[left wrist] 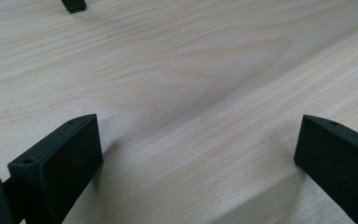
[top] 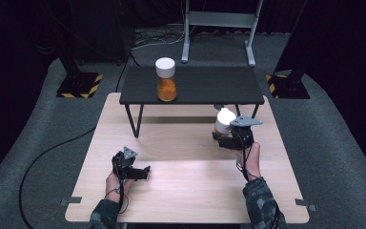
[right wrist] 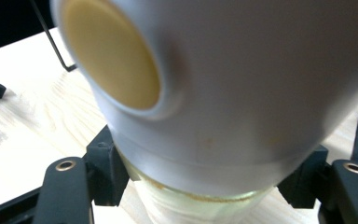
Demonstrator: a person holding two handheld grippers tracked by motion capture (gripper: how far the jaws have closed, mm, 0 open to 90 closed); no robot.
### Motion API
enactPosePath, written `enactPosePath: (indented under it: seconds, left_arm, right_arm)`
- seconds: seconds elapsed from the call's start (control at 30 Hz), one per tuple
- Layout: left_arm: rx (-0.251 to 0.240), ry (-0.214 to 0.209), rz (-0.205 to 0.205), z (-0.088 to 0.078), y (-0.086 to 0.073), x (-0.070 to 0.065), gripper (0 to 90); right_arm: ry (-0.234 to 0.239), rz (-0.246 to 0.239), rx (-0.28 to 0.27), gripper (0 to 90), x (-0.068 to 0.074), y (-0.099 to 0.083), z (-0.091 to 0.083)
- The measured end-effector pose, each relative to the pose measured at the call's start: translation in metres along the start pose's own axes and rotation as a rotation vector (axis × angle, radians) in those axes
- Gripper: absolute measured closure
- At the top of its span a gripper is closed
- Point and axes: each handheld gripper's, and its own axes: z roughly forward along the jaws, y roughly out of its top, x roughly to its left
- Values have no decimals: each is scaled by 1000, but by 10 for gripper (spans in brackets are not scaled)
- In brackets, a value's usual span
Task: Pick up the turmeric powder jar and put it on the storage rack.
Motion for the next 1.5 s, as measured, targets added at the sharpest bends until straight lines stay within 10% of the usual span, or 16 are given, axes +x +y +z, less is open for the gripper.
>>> enactPosePath:
  seconds: [1.5]
  left_arm:
    - [1,1,2,0,0,0,3]
  right_arm:
    - [-9,-45,-26,300,-9,57,-17]
